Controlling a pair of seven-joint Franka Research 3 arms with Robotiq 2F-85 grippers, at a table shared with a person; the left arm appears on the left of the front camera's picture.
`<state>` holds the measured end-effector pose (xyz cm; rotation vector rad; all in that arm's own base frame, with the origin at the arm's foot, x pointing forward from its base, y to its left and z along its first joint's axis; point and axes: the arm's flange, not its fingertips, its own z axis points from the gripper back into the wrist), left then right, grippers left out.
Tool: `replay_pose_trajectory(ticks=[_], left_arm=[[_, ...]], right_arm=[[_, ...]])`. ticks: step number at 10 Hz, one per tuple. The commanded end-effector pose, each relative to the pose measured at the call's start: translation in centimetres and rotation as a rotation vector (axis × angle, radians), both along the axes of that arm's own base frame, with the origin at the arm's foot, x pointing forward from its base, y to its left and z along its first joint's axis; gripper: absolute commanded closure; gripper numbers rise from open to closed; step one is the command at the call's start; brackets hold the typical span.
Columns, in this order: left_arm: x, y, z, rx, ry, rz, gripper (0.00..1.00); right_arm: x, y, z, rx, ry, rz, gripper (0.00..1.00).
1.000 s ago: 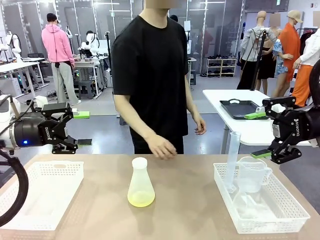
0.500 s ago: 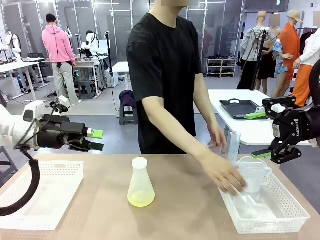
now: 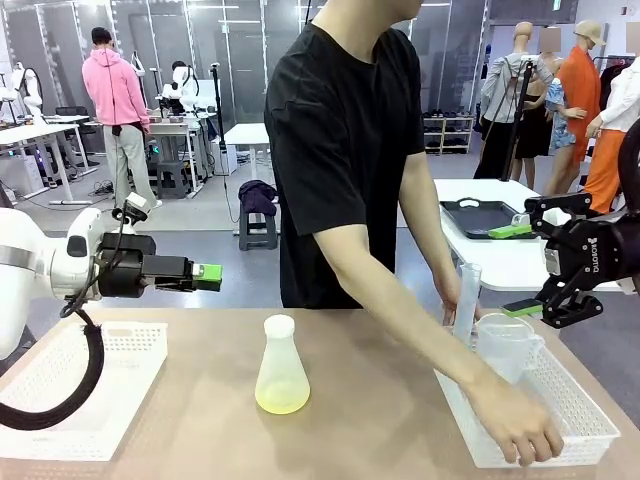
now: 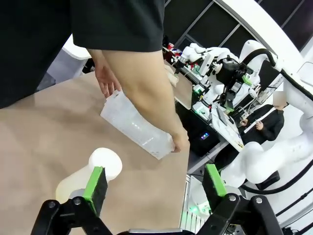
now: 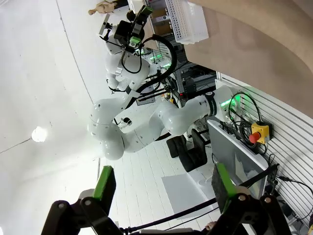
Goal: Prepare the solutions needed for the experiment.
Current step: When the human places the Big flask in the center of the table, pick up the Big flask and place it in the left Organizing basket.
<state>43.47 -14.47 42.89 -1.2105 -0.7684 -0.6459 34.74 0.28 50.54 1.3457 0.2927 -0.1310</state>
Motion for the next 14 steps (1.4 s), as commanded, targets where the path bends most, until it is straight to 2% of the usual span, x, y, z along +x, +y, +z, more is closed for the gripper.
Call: replay_pose_trajectory(ticks=[1,5,6,7,8,9,10,11,14], left_arm=[[0.0,0.4,0.1,-0.017,0.015,-0.008,0.00],[0.1,0.4,0.0,-0.008,0.004,0.005,0.00],[1.3,-0.7,-0.6,0.129,-0.203,0.012,0.00],[2.0,-1.3,-1.2,0.153,-0.283,-0.074,0.00],[2.1,-1.3,-1.6,0.169,-0.335,-0.105,0.00],[1.9,-1.2,-1.9,0.217,-0.446,-0.167,0.00],[2.3,-1.1,-2.9,0.323,-0.519,-0.204,0.00],[2.5,-1.1,-3.6,0.328,-0.567,-0.241,0.00],[2.6,-1.2,-4.8,0.321,-0.641,-0.258,0.00]], right_arm=[[0.0,0.0,0.2,0.019,-0.001,-0.003,0.00],[0.0,0.0,0.2,0.019,-0.001,-0.003,0.00],[0.0,0.0,0.2,0.019,-0.001,-0.003,0.00],[0.0,0.0,0.2,0.019,-0.001,-0.003,0.00],[0.0,0.0,0.2,0.019,-0.001,-0.003,0.00],[0.0,0.0,0.2,0.019,-0.001,-0.003,0.00],[0.0,0.0,0.2,0.019,-0.001,-0.003,0.00],[0.0,0.0,0.2,0.019,-0.001,-0.003,0.00],[0.0,0.0,0.2,0.019,-0.001,-0.003,0.00]])
